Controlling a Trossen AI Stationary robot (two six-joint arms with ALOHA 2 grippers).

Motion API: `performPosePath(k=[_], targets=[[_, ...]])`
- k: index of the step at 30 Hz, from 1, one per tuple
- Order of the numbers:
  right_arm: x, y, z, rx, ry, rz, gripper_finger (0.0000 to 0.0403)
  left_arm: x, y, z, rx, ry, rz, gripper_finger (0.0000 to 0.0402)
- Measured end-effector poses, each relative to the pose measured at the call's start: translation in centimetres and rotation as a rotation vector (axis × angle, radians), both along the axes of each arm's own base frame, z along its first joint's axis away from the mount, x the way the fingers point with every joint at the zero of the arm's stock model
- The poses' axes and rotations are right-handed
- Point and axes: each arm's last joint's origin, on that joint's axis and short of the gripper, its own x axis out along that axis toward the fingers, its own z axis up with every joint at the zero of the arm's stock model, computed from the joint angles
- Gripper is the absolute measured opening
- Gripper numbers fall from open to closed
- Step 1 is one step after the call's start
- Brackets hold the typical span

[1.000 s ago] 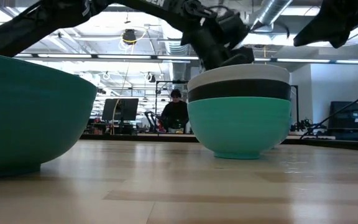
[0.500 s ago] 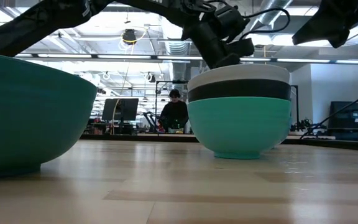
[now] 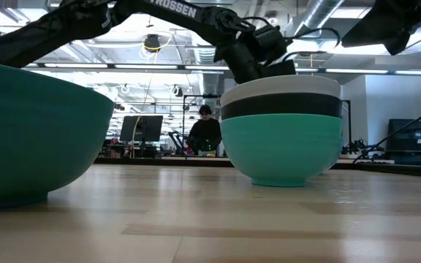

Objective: Nest bowls inside each other
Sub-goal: Stack the blue bowl on the white bowl

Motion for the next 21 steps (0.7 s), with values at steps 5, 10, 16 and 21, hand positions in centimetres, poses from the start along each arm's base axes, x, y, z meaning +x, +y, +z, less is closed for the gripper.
performPosePath(k=[5,10,16,21], targets=[[0.0,0.0,-0.01,-0.001,0.002,0.0,0.0082,0.17,-0.38,0.09,0.057,-0.01,-0.061,0.0083],[0.04,-0.01,0.03,0.002,-0.004,-0.002,0.0082,0.11,-0.11,0.09,0.064,-0.009,-0.048,0.0083],[0.05,-0.02,0.06,0.001,-0.008,-0.006,0.0082,0.2,-0.08,0.15,0.094,-0.017,-0.065,0.0084],[0.08,0.0,0.1,0.003,-0.014,-0.007,0.0082,0.2,-0.11,0.15,0.104,-0.018,-0.088,0.0083]])
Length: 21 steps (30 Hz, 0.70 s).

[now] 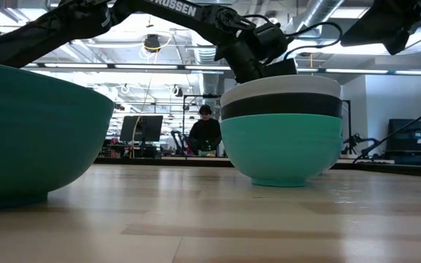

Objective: Nest bowls inside each other
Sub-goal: Stack the blue bowl on the white bowl

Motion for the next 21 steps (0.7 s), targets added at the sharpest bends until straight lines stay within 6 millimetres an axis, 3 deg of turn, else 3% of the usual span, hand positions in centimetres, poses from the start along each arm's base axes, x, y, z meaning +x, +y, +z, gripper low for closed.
performPosePath(k=[9,21], targets=[[0.0,0.0,0.0,0.0,0.0,-0.001,0.0082,0.04,-0.22,-0.01,0.018,0.001,-0.031,0.0082],[0.0,-0.01,0.0,-0.001,0.0,-0.001,0.0082,-0.22,-0.41,-0.19,0.03,0.029,-0.101,0.0042]])
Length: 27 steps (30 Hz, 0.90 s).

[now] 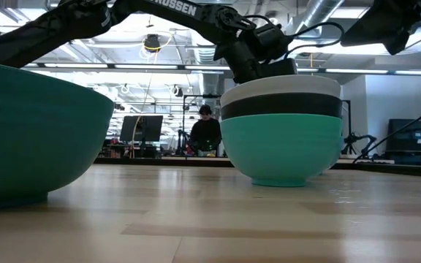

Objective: Nest bowls inside each other
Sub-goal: Stack the blue bowl on the white bowl

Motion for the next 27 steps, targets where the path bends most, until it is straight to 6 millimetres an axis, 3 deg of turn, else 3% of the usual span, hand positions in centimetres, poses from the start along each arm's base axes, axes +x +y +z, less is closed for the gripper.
performPosePath(k=[6,14,17,22,27], targets=[[0.0,0.0,0.0,0.0,0.0,0.0,0.0082,0.0,0.0,0.0,0.005,0.004,-0.004,0.0048],[0.0,0.0,0.0,0.001,-0.002,0.0,0.0082,0.0,0.0,0.0,0.012,0.003,-0.012,0.0086],[0.1,0.0,0.1,0.008,-0.013,0.0,0.0082,0.5,0.2,-1.3,0.059,0.008,-0.031,0.0097],[0.1,0.1,0.1,0.011,-0.018,0.0,0.0082,0.9,0.0,-5.1,0.062,0.111,-0.026,0.0103],[0.1,0.0,0.1,0.003,-0.01,0.002,0.0082,1.6,-1.4,-5.5,0.14,0.089,-0.048,0.0086]])
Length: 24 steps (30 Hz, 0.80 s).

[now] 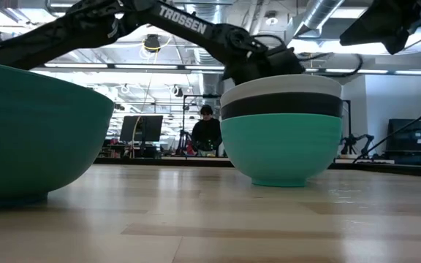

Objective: Nest bowls inside each other
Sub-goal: Stack the blue bowl on the white bowl

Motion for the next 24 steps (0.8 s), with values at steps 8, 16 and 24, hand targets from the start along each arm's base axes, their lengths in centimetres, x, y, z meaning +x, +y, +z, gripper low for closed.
performPosePath(k=[8,16,24], targets=[[-0.1,-0.1,-0.2,-0.017,0.024,0.001,0.0082,1.4,0.1,3.3,0.082,-0.177,0.013,0.0006],[-0.2,-0.1,-0.2,-0.022,0.033,0.002,0.0082,0.6,-0.3,4.2,0.07,-0.107,0.063,0.0002],[-0.5,-0.2,-0.6,-0.051,0.078,0.008,0.0082,-1.0,-2.1,8.0,-0.017,-0.096,0.1,0.0001]])
